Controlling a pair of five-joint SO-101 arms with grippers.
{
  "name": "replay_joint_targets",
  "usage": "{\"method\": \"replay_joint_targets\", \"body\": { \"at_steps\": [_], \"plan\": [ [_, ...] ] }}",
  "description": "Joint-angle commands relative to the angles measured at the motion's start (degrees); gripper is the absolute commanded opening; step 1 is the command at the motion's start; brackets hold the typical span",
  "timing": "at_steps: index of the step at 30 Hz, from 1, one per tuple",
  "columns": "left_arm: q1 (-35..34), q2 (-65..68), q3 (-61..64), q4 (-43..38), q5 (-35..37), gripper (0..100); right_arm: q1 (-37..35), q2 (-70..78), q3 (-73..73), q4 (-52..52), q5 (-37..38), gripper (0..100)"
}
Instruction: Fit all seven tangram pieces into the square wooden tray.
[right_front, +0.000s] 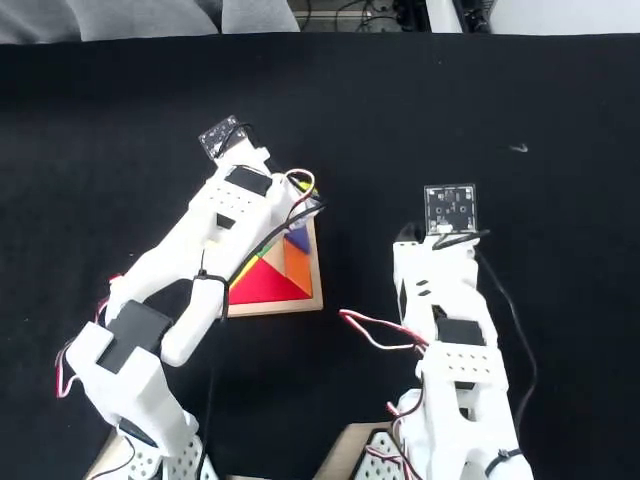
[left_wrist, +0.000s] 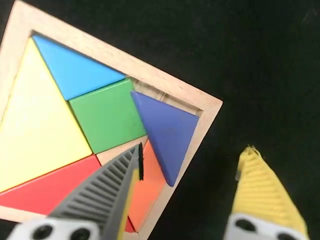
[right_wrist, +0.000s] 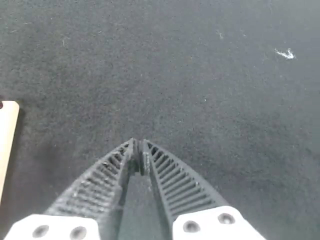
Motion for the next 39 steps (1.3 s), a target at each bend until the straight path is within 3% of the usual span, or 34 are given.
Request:
{"method": "replay_joint_targets", "body": {
  "at_steps": [1,9,18,21,24,28,32,36,39],
  "plan": [
    [0.13,0.09,-5.76,-1.49,0.44,31,-0.70,-1.27,-1.71,-0.88,-0.26,1.2],
    [0.31,9.23,-12.09,0.00,0.44,31,-0.70,-1.27,-1.71,-0.79,-0.26,1.2],
    [-0.04,9.76,-16.92,5.10,0.26,31,-0.70,-1.27,-1.80,-0.79,-0.26,1.4],
    [-0.31,8.53,-20.44,9.93,-4.92,31,-0.70,-1.27,-1.80,-0.79,-0.26,1.4],
    [-1.89,4.84,-26.42,16.44,-16.53,31,-0.70,-1.27,-1.80,-0.79,-0.26,1.4],
    [-10.24,0.35,-35.03,22.24,-34.90,31,-0.70,-1.27,-1.80,-0.79,-0.26,1.4],
    [-26.15,-0.79,-44.88,25.14,-51.25,30,-0.70,-1.27,-1.80,-0.79,-0.26,1.5],
    [-38.55,-0.53,-55.52,29.27,-54.33,26,-3.43,-1.27,-0.92,-0.97,-0.26,1.5],
    [-44.00,0.35,-57.80,31.65,-54.95,23,-6.33,-1.27,-0.31,-0.97,1.67,1.5]
  ]
}}
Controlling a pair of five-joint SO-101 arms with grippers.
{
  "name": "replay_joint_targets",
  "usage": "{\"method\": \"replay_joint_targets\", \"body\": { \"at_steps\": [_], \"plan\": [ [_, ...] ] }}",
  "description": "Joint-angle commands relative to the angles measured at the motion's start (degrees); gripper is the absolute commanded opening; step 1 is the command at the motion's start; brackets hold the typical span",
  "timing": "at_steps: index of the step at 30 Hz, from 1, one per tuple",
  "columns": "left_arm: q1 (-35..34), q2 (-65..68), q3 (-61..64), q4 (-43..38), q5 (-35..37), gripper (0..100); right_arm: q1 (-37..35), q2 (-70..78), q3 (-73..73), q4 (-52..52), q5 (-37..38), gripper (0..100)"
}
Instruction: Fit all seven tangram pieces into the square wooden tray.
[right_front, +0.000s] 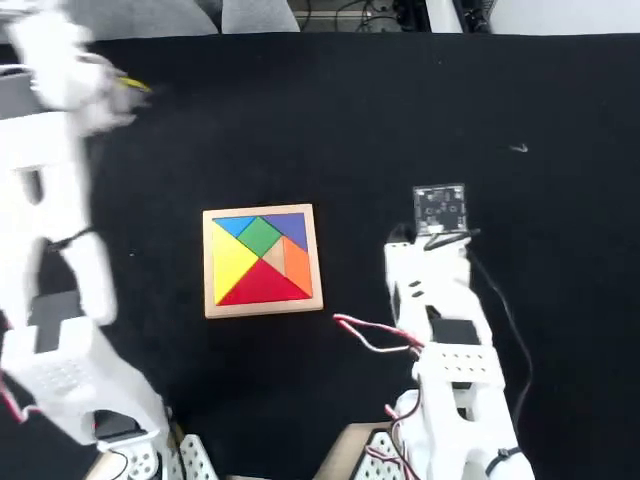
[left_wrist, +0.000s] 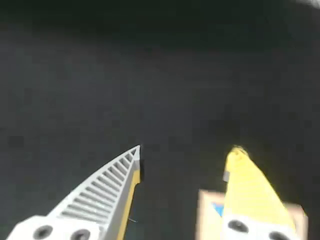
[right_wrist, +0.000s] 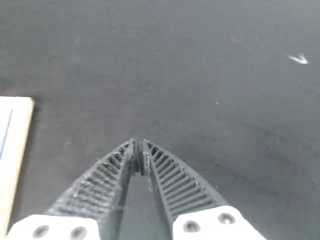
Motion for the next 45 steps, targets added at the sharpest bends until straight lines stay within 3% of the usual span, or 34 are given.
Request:
{"method": "replay_joint_targets", "body": {
  "at_steps": [1,4,7,11,15,18,22,27,30,33,38,45],
  "plan": [
    [-8.48,-1.58,-6.37,3.43,-2.99,20,-4.04,-1.27,-0.22,-0.79,3.16,1.5],
    [-9.10,3.96,-1.36,3.60,-8.79,2,-6.86,-1.36,1.01,-0.62,7.38,1.4],
    [-9.89,11.87,1.54,4.40,-10.99,6,-7.74,-1.54,-0.57,2.81,10.02,1.4],
    [-13.32,15.74,-1.98,17.14,-10.73,3,-9.58,-1.10,-12.88,17.14,9.32,1.4],
    [-17.71,10.99,4.70,16.35,-10.99,3,-18.37,2.51,-25.80,29.10,9.67,1.2],
    [-14.64,5.71,12.18,13.54,-11.08,3,-23.03,9.98,-31.25,30.86,9.67,1.2],
    [-6.11,-2.73,23.08,10.99,-10.64,3,-23.12,22.90,-37.14,26.81,9.32,1.1],
    [-2.15,-14.59,46.73,-5.80,-3.25,3,-23.47,37.58,-53.05,31.38,9.58,1.1],
    [3.56,-22.86,61.58,-17.85,1.49,3,-23.21,45.49,-61.41,35.34,9.32,1.1],
    [9.98,-28.57,69.23,-22.33,2.55,3,-21.01,48.22,-64.40,39.74,9.32,1.1],
    [12.26,-20.04,69.23,-23.21,2.55,3,-13.98,45.14,-56.48,37.89,9.23,1.1],
    [12.70,-5.36,61.14,-23.12,2.64,3,-12.75,39.69,-38.20,22.15,9.23,1.1]
  ]
}}
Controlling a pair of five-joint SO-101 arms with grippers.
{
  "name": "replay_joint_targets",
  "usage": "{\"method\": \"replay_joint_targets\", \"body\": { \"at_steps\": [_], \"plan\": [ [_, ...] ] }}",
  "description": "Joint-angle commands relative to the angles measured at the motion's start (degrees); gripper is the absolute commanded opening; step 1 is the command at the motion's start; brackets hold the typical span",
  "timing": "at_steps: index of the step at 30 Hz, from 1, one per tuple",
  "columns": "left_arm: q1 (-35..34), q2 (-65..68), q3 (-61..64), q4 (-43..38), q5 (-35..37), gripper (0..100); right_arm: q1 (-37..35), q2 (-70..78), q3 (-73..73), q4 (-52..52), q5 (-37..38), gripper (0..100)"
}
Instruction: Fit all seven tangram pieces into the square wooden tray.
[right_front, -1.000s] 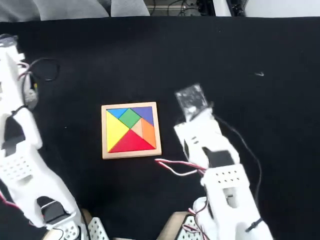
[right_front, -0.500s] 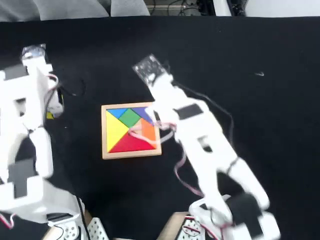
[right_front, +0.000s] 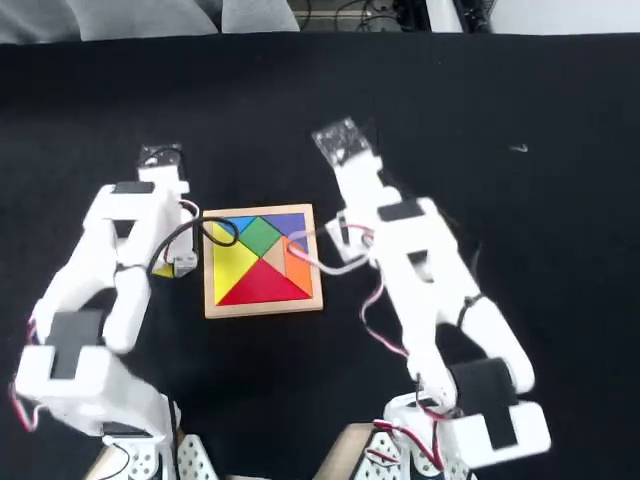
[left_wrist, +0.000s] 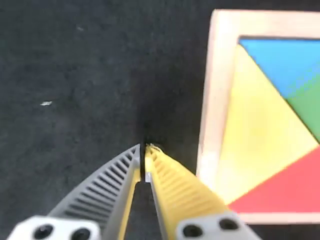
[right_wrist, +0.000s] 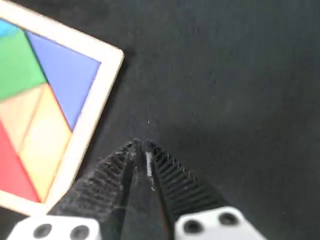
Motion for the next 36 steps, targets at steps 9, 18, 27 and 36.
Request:
{"method": "replay_joint_targets", "body": {
  "at_steps": [9,18,27,36],
  "plan": [
    [9.63,3.08,-5.67,-2.81,4.92,3,0.88,-3.30,4.97,-6.51,0.53,1.1],
    [7.52,3.16,-5.67,-5.80,4.92,3,0.88,-2.33,5.14,-7.38,0.62,1.1],
    [1.54,-14.33,-16.22,9.32,3.34,3,4.66,-5.05,-2.42,-2.20,0.26,1.1],
    [1.19,-29.19,-29.93,5.19,-11.08,3,5.10,-14.73,-28.53,23.91,0.18,1.1]
  ]
}}
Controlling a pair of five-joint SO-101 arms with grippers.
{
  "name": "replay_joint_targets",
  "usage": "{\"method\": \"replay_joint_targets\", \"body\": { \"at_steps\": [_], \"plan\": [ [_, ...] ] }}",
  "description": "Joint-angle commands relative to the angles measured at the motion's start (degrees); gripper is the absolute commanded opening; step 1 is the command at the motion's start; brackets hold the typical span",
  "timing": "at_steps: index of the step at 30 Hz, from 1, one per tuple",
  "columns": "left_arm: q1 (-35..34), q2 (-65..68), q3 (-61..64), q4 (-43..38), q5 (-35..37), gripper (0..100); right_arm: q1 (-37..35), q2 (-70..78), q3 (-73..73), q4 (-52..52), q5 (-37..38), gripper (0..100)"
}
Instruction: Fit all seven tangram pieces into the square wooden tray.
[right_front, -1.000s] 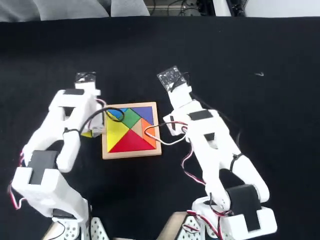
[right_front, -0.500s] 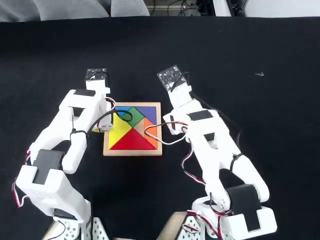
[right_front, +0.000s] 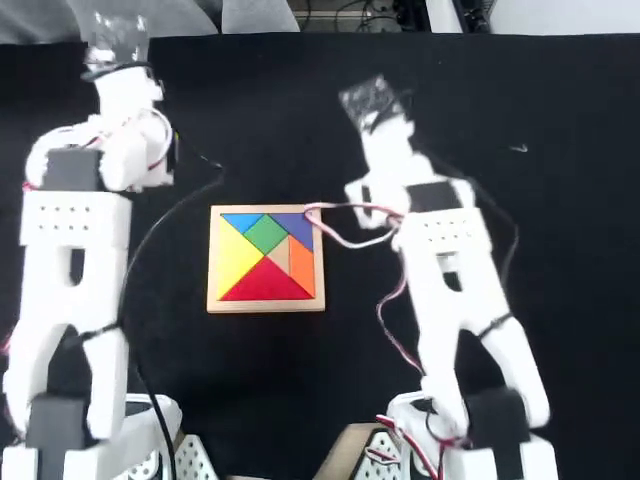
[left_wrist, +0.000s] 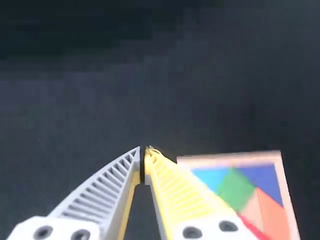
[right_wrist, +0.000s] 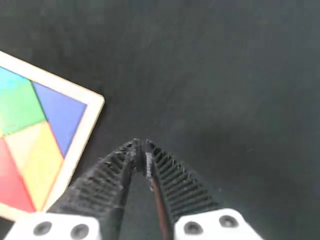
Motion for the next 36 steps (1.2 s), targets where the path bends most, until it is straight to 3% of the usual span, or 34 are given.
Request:
{"method": "replay_joint_targets", "body": {
  "at_steps": [1,4,7,12,18,22,28,30,36],
  "plan": [
    [-0.13,-7.38,-6.37,4.57,0.35,3,0.70,-7.34,-12.62,11.52,0.09,1.1],
    [-0.04,-14.15,-4.26,12.04,6.42,3,0.44,-13.58,-14.81,18.64,-0.53,1.1],
    [-1.01,-24.97,2.33,11.52,9.14,3,1.05,-22.81,-10.95,19.60,-4.57,1.1],
    [-2.95,-46.33,23.96,-0.70,3.69,3,2.20,-41.80,8.57,8.70,-4.66,1.1],
    [-7.52,-48.35,44.70,-12.84,3.78,3,2.55,-58.24,32.57,-5.71,-2.37,1.1],
    [-8.04,-54.77,51.21,-12.31,7.82,3,7.74,-68.44,41.10,-7.30,-8.26,1.1],
    [-7.52,-83.34,68.70,-19.34,5.10,3,11.69,-90.68,53.49,-7.82,-10.73,1.1],
    [-7.16,-89.76,75.82,-20.66,3.96,3,11.69,-91.65,55.69,-8.70,-10.73,1.1],
    [-4.79,-86.77,82.15,-20.40,3.87,3,9.85,-87.69,60.44,-11.96,-11.25,1.1]
  ]
}}
